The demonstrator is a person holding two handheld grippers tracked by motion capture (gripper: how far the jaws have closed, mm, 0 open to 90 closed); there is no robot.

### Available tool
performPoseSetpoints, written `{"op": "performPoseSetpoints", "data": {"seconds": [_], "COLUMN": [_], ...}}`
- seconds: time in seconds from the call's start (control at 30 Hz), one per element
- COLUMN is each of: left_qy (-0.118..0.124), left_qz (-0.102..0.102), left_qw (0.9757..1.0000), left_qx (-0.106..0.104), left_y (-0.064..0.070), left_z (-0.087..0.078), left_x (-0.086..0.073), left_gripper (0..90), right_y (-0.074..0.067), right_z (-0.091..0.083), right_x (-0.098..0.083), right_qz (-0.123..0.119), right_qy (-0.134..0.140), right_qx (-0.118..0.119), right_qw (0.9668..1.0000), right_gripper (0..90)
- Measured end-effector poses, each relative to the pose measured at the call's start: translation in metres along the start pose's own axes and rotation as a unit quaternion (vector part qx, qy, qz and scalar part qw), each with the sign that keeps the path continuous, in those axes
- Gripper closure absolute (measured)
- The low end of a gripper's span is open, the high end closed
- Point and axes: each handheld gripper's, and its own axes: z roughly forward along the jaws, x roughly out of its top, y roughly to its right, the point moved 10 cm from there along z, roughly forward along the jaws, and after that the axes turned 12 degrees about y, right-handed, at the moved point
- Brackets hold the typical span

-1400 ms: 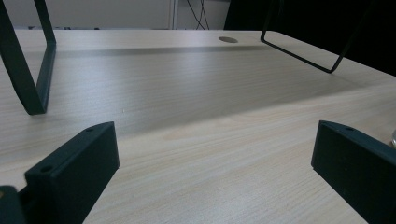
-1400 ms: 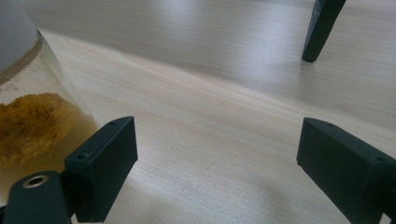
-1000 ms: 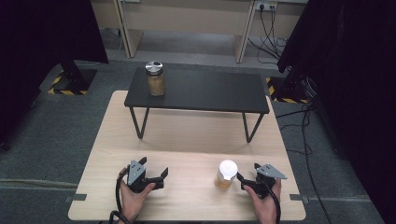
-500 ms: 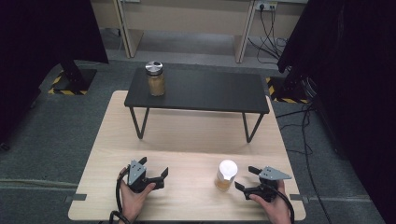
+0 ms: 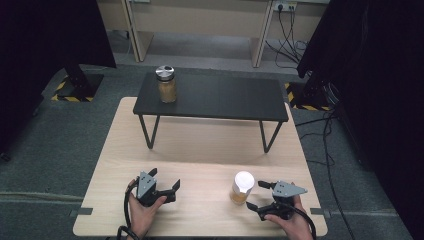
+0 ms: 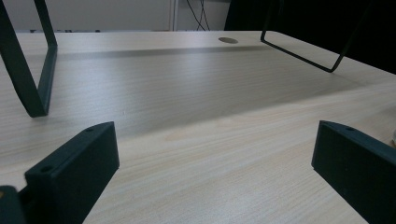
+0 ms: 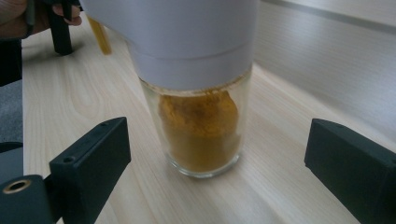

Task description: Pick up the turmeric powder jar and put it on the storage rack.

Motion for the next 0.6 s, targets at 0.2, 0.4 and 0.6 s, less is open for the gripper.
{"op": "performPoseSetpoints", "data": {"seconds": [0.2,0.4,0.6], "left_qy": [0.0,0.0,0.0], "left_qz": [0.002,0.002,0.002], "left_qw": [1.0,1.0,1.0], "left_qx": [-0.001,-0.001,-0.002], "left_y": [0.0,0.0,0.0], "left_z": [0.0,0.0,0.0], "left_x": [0.0,0.0,0.0], "left_gripper": [0.0,0.0,0.0], "right_y": [-0.003,-0.007,-0.005], "right_z": [0.01,0.025,0.031], "right_x": [0.0,0.0,-0.002], "right_qz": [-0.012,-0.034,-0.042], "right_qy": [0.006,0.007,0.013], "right_qx": [0.012,0.025,0.024], "right_qw": [0.9998,0.9991,0.9987], "right_gripper": [9.2,15.4,23.1]}}
